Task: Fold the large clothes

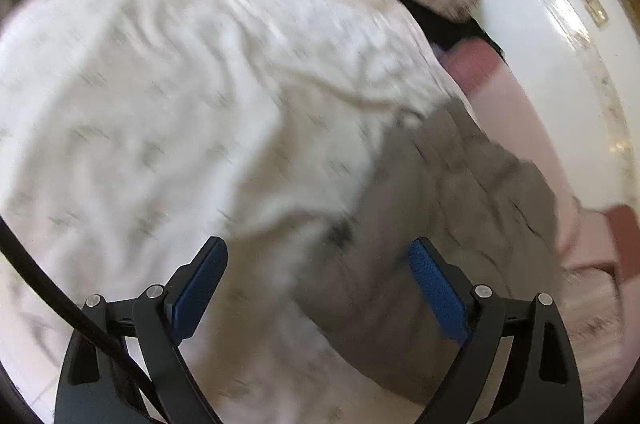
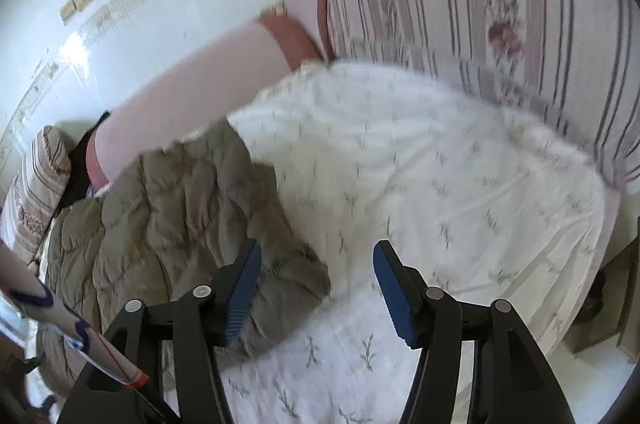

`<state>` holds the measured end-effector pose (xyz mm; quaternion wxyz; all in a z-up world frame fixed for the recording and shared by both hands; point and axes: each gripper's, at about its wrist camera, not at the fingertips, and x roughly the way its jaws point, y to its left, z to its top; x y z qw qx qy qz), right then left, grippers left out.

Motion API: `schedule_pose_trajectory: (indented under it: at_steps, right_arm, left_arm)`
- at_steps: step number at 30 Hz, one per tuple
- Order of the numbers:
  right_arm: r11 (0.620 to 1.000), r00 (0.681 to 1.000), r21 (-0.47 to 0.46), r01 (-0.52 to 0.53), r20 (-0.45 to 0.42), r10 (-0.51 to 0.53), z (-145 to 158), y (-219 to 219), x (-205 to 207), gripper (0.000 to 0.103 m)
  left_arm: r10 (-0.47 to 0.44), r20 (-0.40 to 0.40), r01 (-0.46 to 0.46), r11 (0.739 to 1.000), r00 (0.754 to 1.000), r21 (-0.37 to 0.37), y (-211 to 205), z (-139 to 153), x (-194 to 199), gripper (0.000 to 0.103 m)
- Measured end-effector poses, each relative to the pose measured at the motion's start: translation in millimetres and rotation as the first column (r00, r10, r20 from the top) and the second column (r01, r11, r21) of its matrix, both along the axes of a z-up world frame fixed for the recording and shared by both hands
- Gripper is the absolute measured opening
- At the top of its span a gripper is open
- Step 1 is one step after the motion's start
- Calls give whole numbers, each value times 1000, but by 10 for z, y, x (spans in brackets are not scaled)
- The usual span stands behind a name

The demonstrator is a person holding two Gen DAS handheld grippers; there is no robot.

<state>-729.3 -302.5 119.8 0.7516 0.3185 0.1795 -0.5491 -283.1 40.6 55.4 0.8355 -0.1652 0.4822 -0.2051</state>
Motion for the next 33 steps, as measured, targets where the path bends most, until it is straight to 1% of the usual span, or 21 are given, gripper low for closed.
schedule_pose_trajectory:
  at_steps: [1,3,4,6,8,9,10,11,12,13,14,15,17,20,22,24,26,28,29,31,33]
  right_arm:
    - [999,1000,-33,-14,2,14,49,35,23,50]
    - [993,998,-101,-61,-17,60,154,79,139,40]
    - [986,995,-137,-97,-38,93,200,134,243,39]
    - [974,986,-155,-165,-57,158,215,193,426,39]
    - [971,979,-128,-202,-64,195,152,187,584,38]
    - [972,977,-108,-208,-78,200,113,160,664,38]
    - [974,976,-89,-207,-92,199,76,138,723,38]
    - [976,974,-61,-207,-102,200,37,96,786,38]
    - [977,973,-35,-210,-103,206,8,66,819,38]
    - [978,973,0,-208,-106,207,-42,12,859,38]
    - [980,973,16,-199,-113,199,-74,-3,870,38]
    - [983,974,37,-182,-131,185,-120,-37,880,38]
    - [982,975,93,-167,-134,179,-242,-104,885,38]
    - [977,978,132,-166,-105,181,-345,-164,857,38]
    - [975,977,139,-173,-101,188,-363,-177,840,38]
    - [976,978,137,-170,-101,185,-371,-181,834,38]
    - [983,979,99,-152,-122,164,-305,-135,842,37]
    - [990,978,-15,-141,-155,137,-153,-8,884,38]
    - [985,976,-69,-159,-163,146,-76,66,917,38]
    - [969,967,-137,-206,-183,179,15,204,1023,40]
    - [951,950,-147,-273,-195,243,15,305,1184,40]
  left_arm:
    - [31,27,-31,999,999,8,35,39,-6,93]
    - [82,97,-85,996,992,28,76,132,-34,93]
    - [96,148,-103,994,984,39,68,198,-76,93]
    - [86,246,-103,993,965,59,-4,331,-176,93]
    - [16,369,-57,993,929,100,-193,461,-344,93]
    - [-15,401,-35,992,916,118,-266,493,-406,93]
    - [-58,443,-6,990,895,143,-367,527,-501,93]
    - [-109,486,29,985,867,168,-486,551,-606,93]
    - [-152,507,62,980,848,191,-583,549,-676,93]
    - [-191,516,90,973,835,215,-675,541,-718,93]
    - [-226,519,112,964,824,242,-767,522,-747,93]
    - [-256,515,130,954,818,269,-855,488,-765,93]
    - [-309,466,179,936,829,302,-982,389,-738,93]
    - [-373,327,242,894,868,376,-1182,138,-568,93]
    - [-372,316,239,890,873,387,-1199,83,-534,93]
    - [-379,332,233,885,864,404,-1225,97,-564,93]
    - [-371,368,207,887,853,413,-1213,148,-616,93]
    - [-349,424,179,903,836,391,-1165,233,-688,93]
    - [-337,459,163,911,822,378,-1151,289,-732,93]
    - [-331,490,164,921,806,353,-1162,344,-762,93]
    - [-343,500,178,920,795,349,-1227,366,-794,93]
